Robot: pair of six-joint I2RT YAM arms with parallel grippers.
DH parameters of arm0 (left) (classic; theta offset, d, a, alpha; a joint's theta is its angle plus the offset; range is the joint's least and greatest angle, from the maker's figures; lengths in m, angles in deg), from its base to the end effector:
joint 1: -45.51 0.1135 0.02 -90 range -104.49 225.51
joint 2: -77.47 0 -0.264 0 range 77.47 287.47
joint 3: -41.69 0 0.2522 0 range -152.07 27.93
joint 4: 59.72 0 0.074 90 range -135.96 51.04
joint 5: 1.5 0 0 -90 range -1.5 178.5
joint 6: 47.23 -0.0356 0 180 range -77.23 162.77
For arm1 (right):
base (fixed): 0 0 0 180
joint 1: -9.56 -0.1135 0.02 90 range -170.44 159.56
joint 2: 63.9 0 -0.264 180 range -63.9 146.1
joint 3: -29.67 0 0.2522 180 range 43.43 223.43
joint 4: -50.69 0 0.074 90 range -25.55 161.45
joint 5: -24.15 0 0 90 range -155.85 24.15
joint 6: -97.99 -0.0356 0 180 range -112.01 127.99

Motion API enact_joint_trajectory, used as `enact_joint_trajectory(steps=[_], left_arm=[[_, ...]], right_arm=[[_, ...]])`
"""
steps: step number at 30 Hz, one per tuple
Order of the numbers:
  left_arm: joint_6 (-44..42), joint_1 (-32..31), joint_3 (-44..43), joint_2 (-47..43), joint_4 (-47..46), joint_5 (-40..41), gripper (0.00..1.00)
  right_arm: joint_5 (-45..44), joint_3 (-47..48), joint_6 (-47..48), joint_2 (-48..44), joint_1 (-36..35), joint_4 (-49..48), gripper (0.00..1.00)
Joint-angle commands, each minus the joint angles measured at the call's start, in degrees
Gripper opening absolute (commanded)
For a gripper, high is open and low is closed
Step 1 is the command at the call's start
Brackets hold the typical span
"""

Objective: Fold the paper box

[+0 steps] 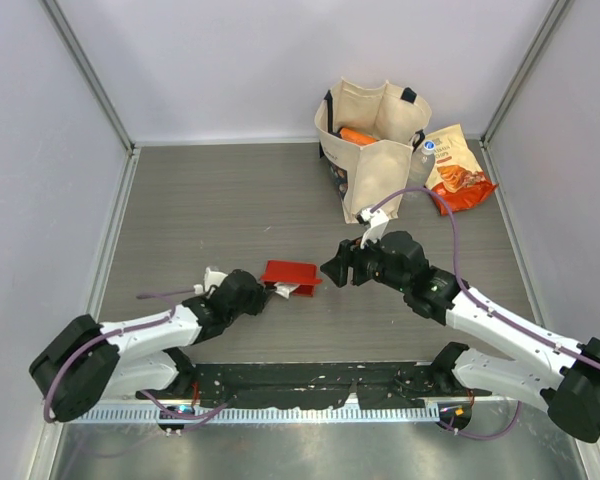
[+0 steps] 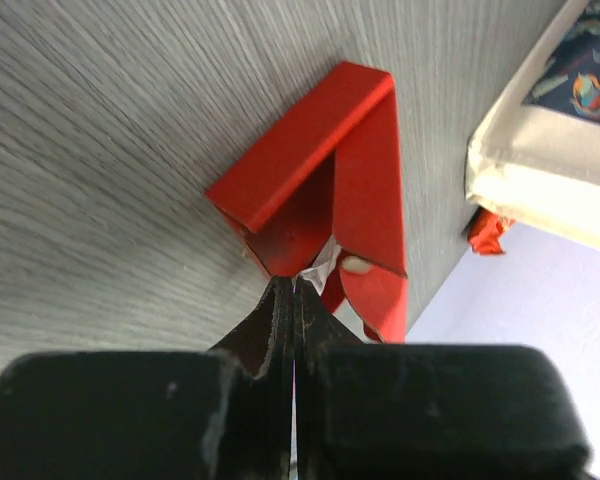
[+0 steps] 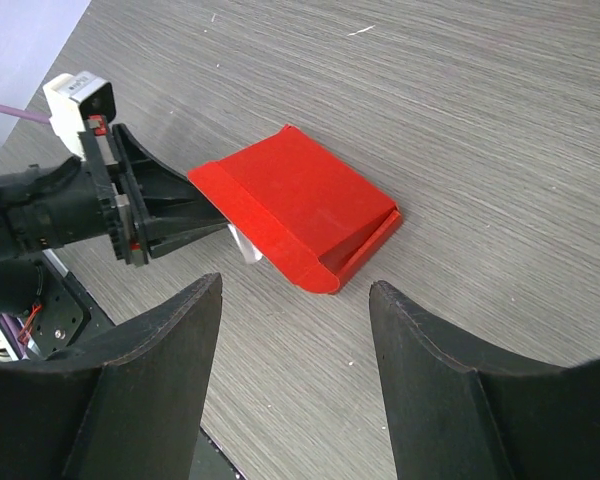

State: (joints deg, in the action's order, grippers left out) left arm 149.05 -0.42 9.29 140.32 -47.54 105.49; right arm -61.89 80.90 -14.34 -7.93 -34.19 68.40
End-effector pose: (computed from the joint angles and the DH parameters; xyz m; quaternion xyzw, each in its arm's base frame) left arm 0.1441 -0.1339 0.1474 -0.5066 0.7532 -0.3532 0.2267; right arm 0.1607 0.1572 0.2696 -0.1733 0.8127 0.3270 0.4501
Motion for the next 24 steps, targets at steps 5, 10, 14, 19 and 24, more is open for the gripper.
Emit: enact_joint_trajectory(steps=[5, 10, 14, 19, 24], left_arm=[[7.34, -1.44, -2.81, 6.67, -7.65, 4.36, 0.01], [10.44, -3.72, -1.85, 5.97, -8.35, 7.09, 0.09], [12.81, -4.08, -0.71, 7.02, -10.53, 6.65, 0.11], [15.89, -4.17, 0.97, 5.45, -12.48, 7.35, 0.49], [15.89, -4.17, 2.02, 1.84, -10.02, 4.99, 0.57]], right_arm=[[-0.36, -0.12, -0.7, -1.65, 0.24, -2.63, 0.66], [0.08, -0.38, -1.14, -1.3, 0.33, -3.15, 0.66], [1.04, -0.73, -1.67, -1.03, 0.24, -3.51, 0.66], [1.13, -0.65, -1.75, -0.68, 0.24, -3.59, 0.66], [1.48, -0.74, -2.02, -0.68, 0.15, -3.59, 0.66]])
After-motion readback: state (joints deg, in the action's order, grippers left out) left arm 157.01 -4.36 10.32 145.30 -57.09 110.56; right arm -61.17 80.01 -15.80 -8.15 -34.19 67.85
